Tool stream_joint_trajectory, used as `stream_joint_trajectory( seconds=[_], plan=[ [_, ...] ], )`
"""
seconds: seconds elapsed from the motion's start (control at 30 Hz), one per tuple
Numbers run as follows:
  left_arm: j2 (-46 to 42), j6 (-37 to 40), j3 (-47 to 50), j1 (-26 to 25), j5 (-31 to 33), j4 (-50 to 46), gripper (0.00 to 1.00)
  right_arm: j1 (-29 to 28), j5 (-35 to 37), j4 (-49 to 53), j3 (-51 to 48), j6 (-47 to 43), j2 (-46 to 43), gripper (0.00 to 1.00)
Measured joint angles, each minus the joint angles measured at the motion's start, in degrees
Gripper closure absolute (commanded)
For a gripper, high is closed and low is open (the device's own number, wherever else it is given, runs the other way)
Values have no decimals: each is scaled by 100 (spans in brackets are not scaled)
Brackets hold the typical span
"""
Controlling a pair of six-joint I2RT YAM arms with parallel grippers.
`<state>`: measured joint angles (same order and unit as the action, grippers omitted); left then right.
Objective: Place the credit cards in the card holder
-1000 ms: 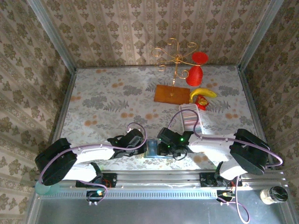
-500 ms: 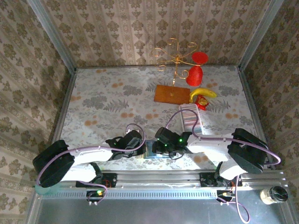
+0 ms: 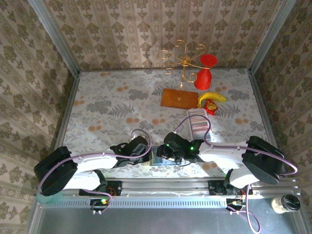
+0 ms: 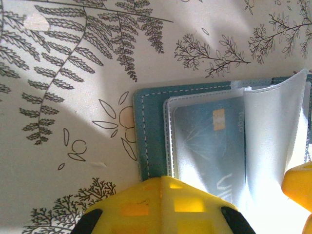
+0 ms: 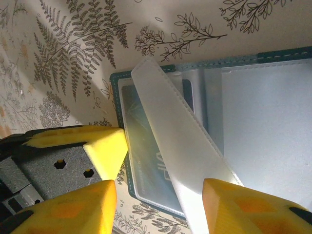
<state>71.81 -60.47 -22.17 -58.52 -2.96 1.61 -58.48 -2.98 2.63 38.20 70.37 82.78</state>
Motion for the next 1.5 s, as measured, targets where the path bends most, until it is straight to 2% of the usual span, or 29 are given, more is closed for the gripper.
stream_joint_trajectory(
  seconds=[0.33, 0.57, 0.63, 0.7, 0.83, 1.13, 1.33, 1.5],
  plan=[
    [-337, -245, 444, -2, 28, 446, 100, -31, -39, -369, 0, 85, 162, 50],
    [-706, -337, 632, -7, 179, 310, 97, -107, -39, -511, 0, 199, 192, 51],
    [-922, -348, 673, -7, 282, 98, 93, -116, -39, -573, 0, 214, 240, 51],
    [-1145, -345, 695, -7, 358, -103, 81, -136, -39, -592, 0, 219, 289, 51],
    [-1788, -439, 839, -7, 496, -389, 70, -192, -39, -619, 0, 232, 361, 51],
    [-3134, -605, 920, 0, 1062, -1714, 76, -306, -46, -758, 186, 232, 651, 52],
    [-3545, -601, 774, 11, 1545, -2822, 77, -452, -48, -997, 358, 256, 815, 51],
    [-3630, -601, 415, 33, 1895, -3462, 71, -599, -46, -1145, 632, 269, 957, 51]
  ],
)
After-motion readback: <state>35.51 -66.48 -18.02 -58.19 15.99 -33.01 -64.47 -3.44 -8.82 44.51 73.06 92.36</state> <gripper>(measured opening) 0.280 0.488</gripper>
